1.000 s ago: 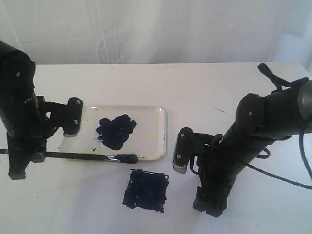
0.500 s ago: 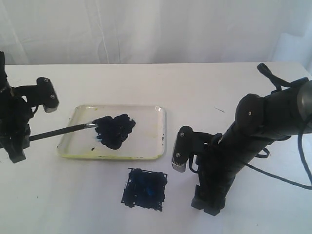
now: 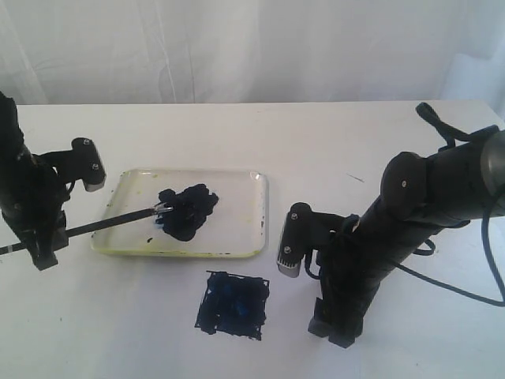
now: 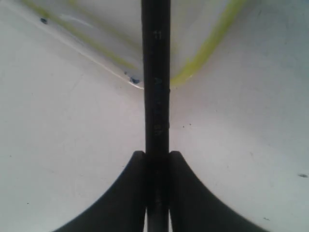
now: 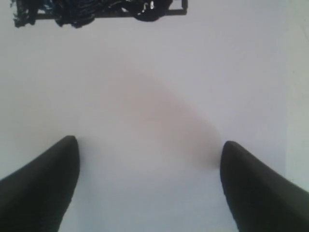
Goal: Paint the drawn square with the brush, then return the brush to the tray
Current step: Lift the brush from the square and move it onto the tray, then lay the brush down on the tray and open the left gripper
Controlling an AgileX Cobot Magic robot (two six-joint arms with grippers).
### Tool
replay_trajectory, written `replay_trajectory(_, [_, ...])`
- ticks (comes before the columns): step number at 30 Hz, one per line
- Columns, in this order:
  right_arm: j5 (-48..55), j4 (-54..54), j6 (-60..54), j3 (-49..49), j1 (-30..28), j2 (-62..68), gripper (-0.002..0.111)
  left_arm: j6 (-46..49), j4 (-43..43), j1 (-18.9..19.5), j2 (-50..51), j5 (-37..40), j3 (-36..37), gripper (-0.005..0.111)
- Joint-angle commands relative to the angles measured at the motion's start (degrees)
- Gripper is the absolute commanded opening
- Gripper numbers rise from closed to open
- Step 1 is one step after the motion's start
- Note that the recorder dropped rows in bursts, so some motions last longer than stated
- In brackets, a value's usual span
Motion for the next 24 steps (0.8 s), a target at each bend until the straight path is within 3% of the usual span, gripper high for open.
replay_trajectory(1, [-2.1, -0.8, 0.1, 0.2, 0.2, 0.6, 0.074, 2.6, -0.8, 0.0, 0.5, 0.5, 0.3, 0.0])
replay_trajectory(17, [-1.9, -0.8, 0.1, 0.2, 0.2, 0.6, 0.074, 3.3, -1.1, 0.0, 3.8, 0.5, -0.5, 0.0])
replay_trajectory(21, [-1.9, -0.8, 0.1, 0.2, 0.2, 0.6, 0.074, 3.3, -1.1, 0.0, 3.8, 0.5, -0.7, 0.014])
replay_trajectory(24, [-2.1, -0.8, 0.1, 0.2, 0.2, 0.6, 0.074, 3.3, -1.1, 0.0, 3.8, 0.5, -0.7, 0.034])
